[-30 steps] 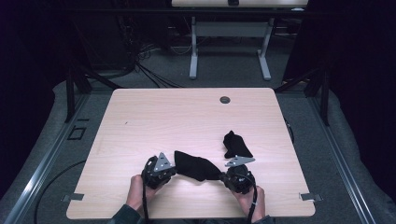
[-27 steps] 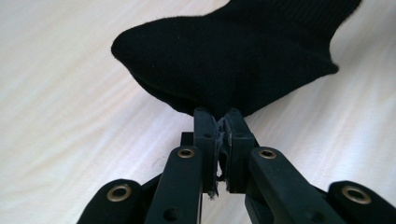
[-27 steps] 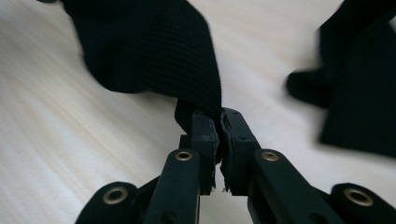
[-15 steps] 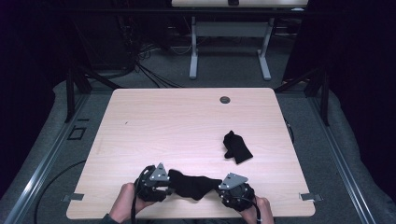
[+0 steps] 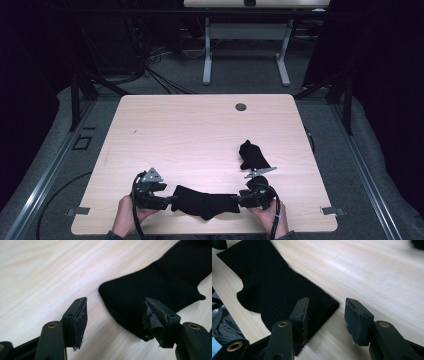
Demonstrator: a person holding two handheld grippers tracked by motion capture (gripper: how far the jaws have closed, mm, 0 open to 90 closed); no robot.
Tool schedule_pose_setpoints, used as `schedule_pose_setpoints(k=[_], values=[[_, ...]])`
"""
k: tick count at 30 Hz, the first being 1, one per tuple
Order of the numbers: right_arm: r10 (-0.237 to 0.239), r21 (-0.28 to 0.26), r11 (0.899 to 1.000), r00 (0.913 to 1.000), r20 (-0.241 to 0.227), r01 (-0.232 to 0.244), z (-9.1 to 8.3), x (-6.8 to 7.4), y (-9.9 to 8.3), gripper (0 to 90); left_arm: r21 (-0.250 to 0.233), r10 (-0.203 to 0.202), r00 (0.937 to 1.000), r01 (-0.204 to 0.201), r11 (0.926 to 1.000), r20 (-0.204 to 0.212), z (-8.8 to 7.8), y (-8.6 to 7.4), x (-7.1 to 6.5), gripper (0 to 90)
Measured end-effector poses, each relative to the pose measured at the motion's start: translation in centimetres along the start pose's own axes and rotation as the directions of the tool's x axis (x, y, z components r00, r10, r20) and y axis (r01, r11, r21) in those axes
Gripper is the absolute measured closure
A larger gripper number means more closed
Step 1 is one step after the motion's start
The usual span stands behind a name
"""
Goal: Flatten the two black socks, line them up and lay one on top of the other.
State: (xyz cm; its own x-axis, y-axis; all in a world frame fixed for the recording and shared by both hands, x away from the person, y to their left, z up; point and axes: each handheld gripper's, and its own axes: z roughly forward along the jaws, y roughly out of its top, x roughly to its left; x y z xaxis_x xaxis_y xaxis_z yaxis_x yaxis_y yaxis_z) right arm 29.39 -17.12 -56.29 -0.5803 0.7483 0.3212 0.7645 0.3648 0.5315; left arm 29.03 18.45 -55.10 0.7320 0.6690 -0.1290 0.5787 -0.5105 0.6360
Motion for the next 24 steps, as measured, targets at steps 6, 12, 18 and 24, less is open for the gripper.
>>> schedule_pose_setpoints(k=[6, 12, 18, 24], values=[[0.041, -0.057, 0.998, 0.9991, 0.007, -0.041, -0.4, 0.5, -0.3, 53.1, 0.006, -0.024, 0.9996, 0.024, 0.9997, 0.016, -0.9, -2.2, -0.3, 31.8], [0.007, -0.022, 1.0, 0.997, 0.077, -0.005, 0.3, 1.8, -0.7, 51.3, 0.002, -0.002, 1.0, 0.002, 1.0, -0.005, -0.8, -3.6, -2.0, 29.2], [0.007, -0.023, 1.0, 0.9948, 0.102, -0.005, 0.4, 1.9, -0.9, 54.4, -0.042, -0.003, 0.9979, 0.001, 0.9991, -0.065, 0.7, -3.6, -2.5, 37.0], [-0.011, -0.049, 0.999, 0.9903, 0.139, 0.018, 0.5, 2.2, -1.5, 72.3, -0.077, 0.019, 0.9985, -0.023, 0.9968, -0.051, 1.4, -3.1, -2.6, 79.2]])
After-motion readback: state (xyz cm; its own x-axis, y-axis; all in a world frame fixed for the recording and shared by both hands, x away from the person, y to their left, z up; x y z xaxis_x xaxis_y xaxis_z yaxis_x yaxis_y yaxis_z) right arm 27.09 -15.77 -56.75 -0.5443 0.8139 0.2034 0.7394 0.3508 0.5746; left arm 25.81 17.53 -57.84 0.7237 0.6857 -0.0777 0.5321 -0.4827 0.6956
